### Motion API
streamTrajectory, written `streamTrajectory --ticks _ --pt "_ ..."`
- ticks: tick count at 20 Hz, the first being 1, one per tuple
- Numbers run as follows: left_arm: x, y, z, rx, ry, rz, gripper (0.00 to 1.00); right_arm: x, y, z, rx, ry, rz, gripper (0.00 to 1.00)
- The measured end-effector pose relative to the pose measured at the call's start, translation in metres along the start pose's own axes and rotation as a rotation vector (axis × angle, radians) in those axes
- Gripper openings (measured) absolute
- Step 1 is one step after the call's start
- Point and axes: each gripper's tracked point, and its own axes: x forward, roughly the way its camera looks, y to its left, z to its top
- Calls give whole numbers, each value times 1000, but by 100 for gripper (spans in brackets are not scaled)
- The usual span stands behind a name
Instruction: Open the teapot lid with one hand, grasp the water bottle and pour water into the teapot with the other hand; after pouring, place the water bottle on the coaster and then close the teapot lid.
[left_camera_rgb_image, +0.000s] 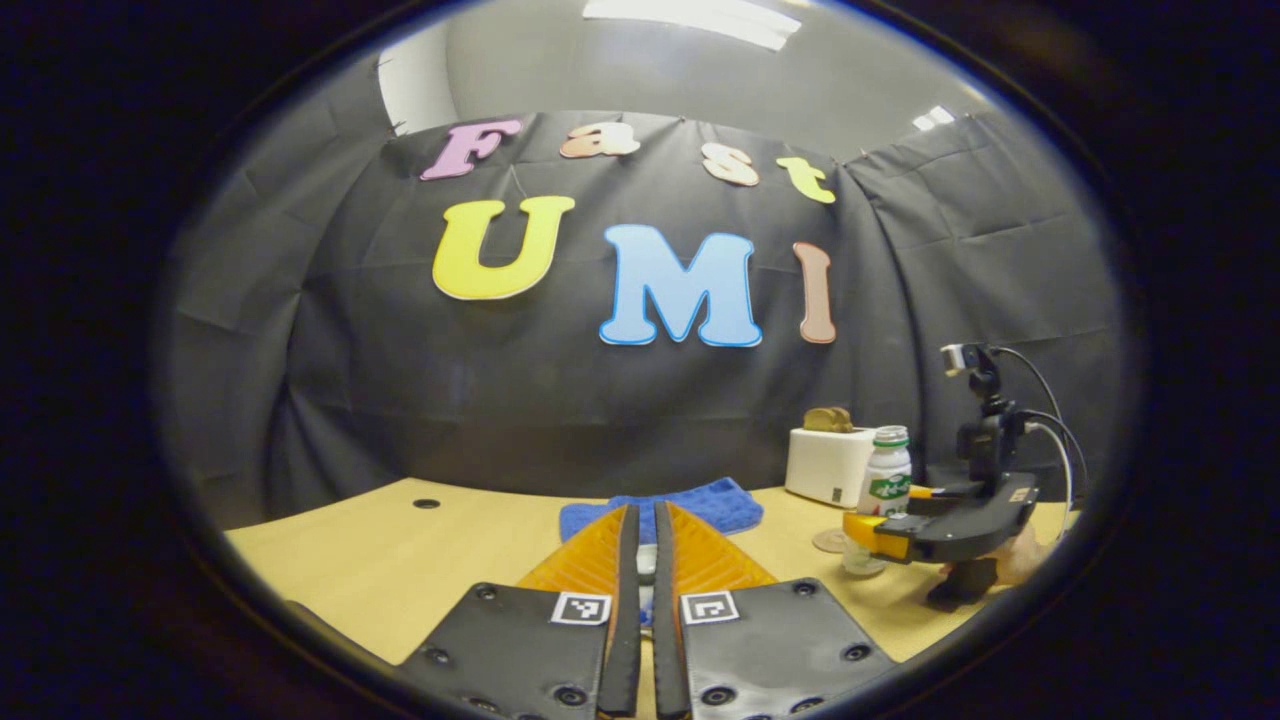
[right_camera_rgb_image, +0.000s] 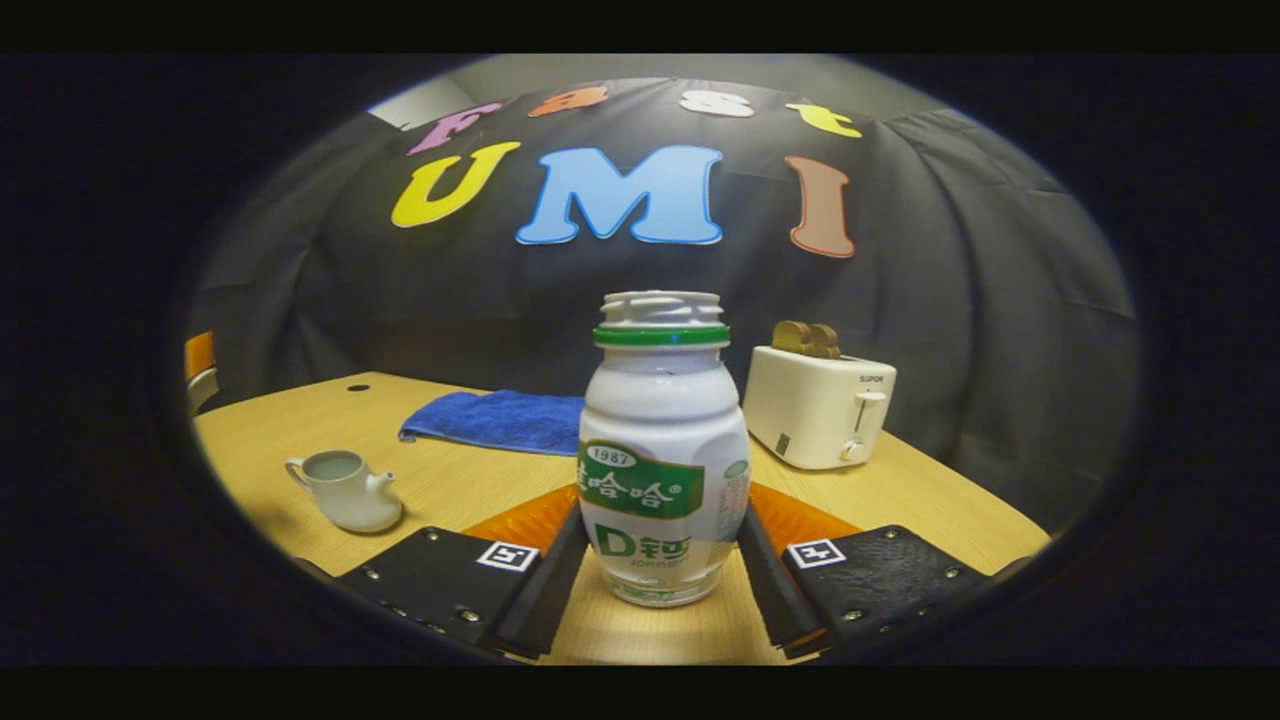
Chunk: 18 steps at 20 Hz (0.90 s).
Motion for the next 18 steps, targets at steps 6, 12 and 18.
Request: streamTrajectory --ticks 6,12,18 --pt "-70 -28 -6 10 -16 -86 12 -7 27 12 -164 -26 50 76" --pt "-112 -45 -36 -1 19 -116 12 -4 53 20 -329 -46 80 76" --pt "-134 -23 -45 -57 27 -79 12 14 64 12 -561 8 84 76"
